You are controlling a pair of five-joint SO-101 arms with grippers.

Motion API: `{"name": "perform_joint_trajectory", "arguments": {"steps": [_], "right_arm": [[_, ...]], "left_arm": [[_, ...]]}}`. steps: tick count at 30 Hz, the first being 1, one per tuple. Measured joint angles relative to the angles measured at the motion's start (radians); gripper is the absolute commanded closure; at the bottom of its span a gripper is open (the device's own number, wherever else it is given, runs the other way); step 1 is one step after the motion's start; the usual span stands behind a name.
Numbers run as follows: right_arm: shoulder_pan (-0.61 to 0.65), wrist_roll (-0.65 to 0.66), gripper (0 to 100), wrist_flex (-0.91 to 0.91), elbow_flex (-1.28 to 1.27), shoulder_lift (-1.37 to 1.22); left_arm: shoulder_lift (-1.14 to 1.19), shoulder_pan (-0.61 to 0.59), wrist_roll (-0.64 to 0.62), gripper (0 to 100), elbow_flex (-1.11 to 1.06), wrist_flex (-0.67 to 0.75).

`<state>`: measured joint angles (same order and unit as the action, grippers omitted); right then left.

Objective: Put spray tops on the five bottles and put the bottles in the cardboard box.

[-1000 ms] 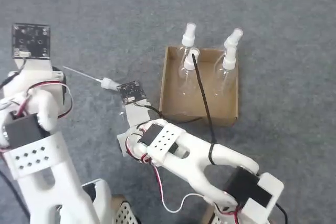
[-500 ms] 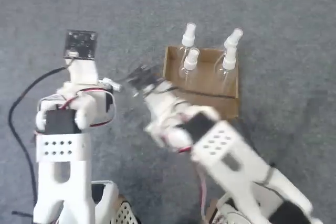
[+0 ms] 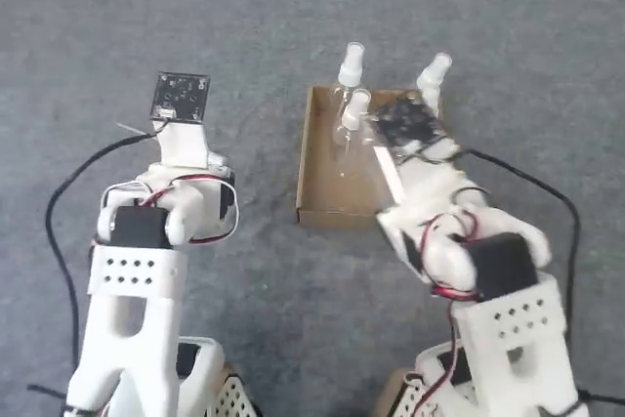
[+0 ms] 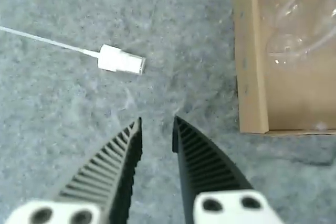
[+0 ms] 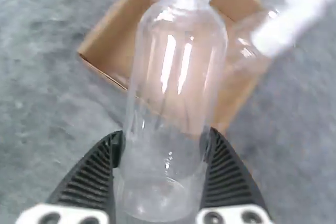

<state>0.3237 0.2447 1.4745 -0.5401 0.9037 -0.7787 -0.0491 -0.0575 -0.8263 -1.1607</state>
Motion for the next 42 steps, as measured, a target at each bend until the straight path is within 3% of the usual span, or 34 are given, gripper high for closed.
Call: {"name": "perform_joint_trajectory", "arguments": {"steps": [6,15,22,37,42], "right_arm": [[-0.207,0.103,99.2,0.069,0.0,0.011],[-0.615,0.269,99.2,0.077,0.0,0.011],[-0.796,0.402,99.0,0.069,-0.077,0.012],[-0.848,0.437,98.7,-0.516,-0.606,0.011],[-0.848,0.44,88.0,-0.574,-0.612,-0.04]], "left_arm": [[0.0,0.0,0.0,91,0.0,0.0],[0.0,0.002,0.0,91,-0.021,0.02],[0.0,0.0,0.0,91,-0.066,0.058],[0.0,0.0,0.0,91,-0.18,0.18],[0.0,0.0,0.0,91,-0.201,0.218]]}}
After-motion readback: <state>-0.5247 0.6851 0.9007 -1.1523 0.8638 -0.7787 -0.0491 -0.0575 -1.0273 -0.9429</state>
